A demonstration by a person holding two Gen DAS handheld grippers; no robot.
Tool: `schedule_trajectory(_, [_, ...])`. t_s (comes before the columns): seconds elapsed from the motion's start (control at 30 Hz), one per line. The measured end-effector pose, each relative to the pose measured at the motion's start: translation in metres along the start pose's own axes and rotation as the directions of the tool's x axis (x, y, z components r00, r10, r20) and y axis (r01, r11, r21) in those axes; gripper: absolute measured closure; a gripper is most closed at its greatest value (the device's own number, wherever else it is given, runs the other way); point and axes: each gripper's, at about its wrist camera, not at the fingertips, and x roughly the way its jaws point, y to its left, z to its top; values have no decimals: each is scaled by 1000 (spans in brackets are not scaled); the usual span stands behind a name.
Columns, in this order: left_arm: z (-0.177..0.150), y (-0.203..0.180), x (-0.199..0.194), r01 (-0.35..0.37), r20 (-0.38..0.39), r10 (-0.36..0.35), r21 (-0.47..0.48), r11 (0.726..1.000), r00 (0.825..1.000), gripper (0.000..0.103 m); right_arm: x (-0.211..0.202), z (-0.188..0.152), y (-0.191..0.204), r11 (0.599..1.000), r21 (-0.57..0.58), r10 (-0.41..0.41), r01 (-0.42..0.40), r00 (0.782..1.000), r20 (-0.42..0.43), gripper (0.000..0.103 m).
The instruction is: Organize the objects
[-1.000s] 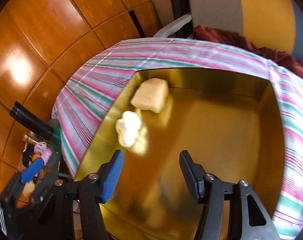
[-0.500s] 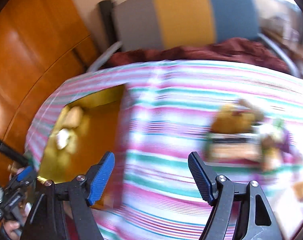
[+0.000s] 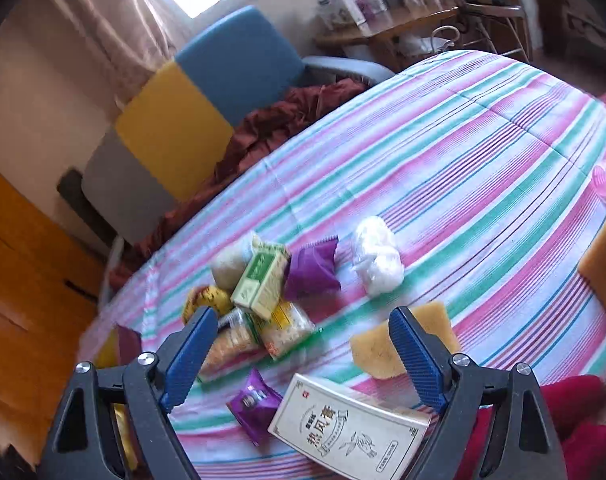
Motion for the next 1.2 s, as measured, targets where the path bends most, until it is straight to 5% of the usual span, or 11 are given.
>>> schedule_trajectory(0.3, [39, -23, 90, 147, -113, -146, 3, 989, 983, 42, -4, 1, -16, 989, 83, 120, -123, 992, 34, 10])
schedule_trajectory(0.53, [56, -31, 133, 143, -168, -129, 78, 987, 977, 42, -6, -1, -20, 984, 82, 157, -159, 987, 36, 9])
schedule_trajectory(0.63, [59, -35, 147, 161, -192, -142, 87, 983, 971, 54, -5, -1, -21, 982, 88, 163, -165, 986, 33, 9])
schedule_trajectory(0.7, [55, -35, 147, 157, -177, -143, 71, 985, 974, 56, -5, 0, -22, 982, 88, 167, -169, 985, 32, 9])
schedule_trajectory(0.77, [50, -30, 141, 155, -164, -145, 48, 987, 976, 68, -5, -1, -23, 982, 89, 166, -168, 986, 31, 9])
schedule_trajectory(1.2, [-27, 12, 70, 73, -107, -82, -88, 993, 991, 70, 1, -1, -19, 990, 69, 128, -125, 991, -33, 9])
